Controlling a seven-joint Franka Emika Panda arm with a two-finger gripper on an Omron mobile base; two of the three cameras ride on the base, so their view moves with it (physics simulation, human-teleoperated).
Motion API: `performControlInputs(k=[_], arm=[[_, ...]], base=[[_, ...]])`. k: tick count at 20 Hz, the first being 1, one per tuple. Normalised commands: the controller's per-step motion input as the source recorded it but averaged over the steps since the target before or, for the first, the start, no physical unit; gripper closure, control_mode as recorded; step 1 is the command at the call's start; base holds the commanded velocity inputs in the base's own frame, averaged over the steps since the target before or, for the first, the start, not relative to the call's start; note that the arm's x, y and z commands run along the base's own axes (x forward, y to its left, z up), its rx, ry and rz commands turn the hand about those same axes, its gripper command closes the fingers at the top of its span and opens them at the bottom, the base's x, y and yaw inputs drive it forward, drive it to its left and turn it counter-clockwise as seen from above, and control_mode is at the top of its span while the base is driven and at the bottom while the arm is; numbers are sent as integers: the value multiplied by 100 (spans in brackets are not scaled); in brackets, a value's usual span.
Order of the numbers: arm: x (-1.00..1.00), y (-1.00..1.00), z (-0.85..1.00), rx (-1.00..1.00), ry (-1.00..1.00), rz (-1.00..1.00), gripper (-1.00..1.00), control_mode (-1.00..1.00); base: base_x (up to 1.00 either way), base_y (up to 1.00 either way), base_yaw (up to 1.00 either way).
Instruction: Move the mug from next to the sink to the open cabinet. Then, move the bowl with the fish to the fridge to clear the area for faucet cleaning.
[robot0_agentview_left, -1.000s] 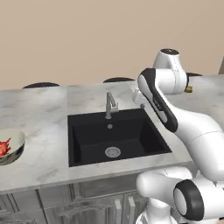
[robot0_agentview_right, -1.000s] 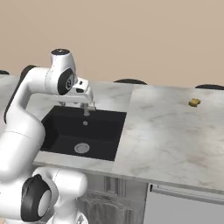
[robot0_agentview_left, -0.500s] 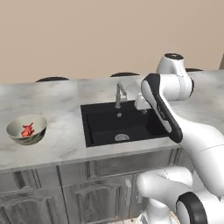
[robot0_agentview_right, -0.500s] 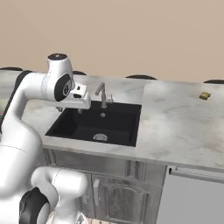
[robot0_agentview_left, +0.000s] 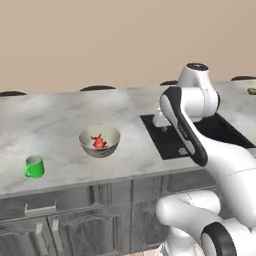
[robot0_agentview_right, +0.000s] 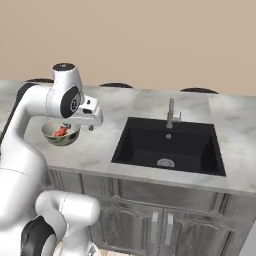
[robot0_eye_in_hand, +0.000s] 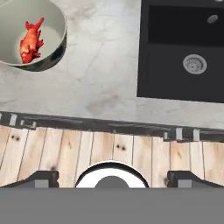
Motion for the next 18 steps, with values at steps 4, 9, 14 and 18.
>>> performControlInputs(k=[4, 9, 14, 18], arm=[[0, 0, 0, 0, 0, 0, -100, 100], [0, 0, 0, 0, 0, 0, -100, 100], [0, 0, 0, 0, 0, 0, -100, 100], [0, 0, 0, 0, 0, 0, -100, 100]], base=[[0, 100, -10], [0, 100, -17], [0, 100, -24], [0, 100, -26]])
